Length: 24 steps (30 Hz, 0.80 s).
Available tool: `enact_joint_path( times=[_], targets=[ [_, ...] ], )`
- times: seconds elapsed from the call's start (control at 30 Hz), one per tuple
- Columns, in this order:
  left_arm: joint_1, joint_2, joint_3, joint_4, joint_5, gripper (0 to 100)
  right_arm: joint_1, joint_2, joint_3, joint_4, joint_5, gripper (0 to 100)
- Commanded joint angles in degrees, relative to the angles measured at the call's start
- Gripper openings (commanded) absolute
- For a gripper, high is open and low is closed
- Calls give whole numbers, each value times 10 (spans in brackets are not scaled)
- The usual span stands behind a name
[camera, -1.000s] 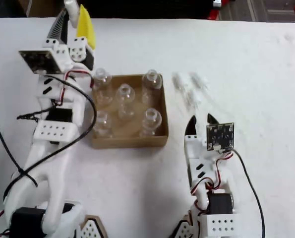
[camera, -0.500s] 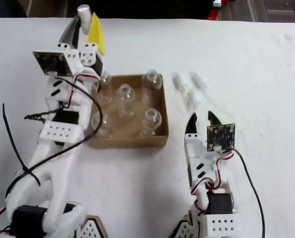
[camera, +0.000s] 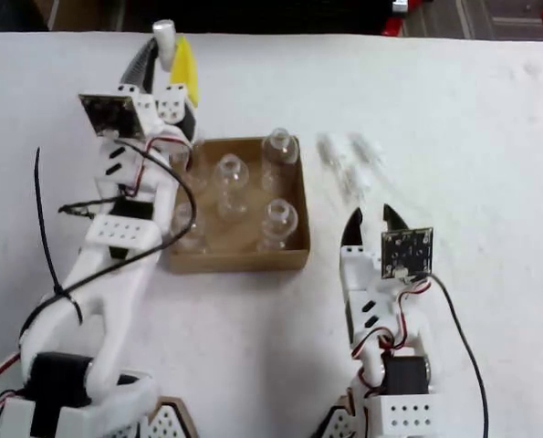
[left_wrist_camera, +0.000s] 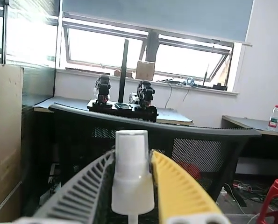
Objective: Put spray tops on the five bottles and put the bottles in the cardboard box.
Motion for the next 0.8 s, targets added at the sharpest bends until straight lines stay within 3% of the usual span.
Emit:
enact_joint_path(
  times=[0.0,0.2,0.47,0.77],
  targets=[
    [3,-7,-22,-27,3,21,6,-2,3,-11,7,127],
    [8,-52,3,-22,3,21,6,-2,3,-12,7,127],
    [5,-102,-36,59,5,21,6,-2,3,-13,7,127],
    [7,-99,-40,61,4,21,6,-2,3,-13,7,127]
  ],
)
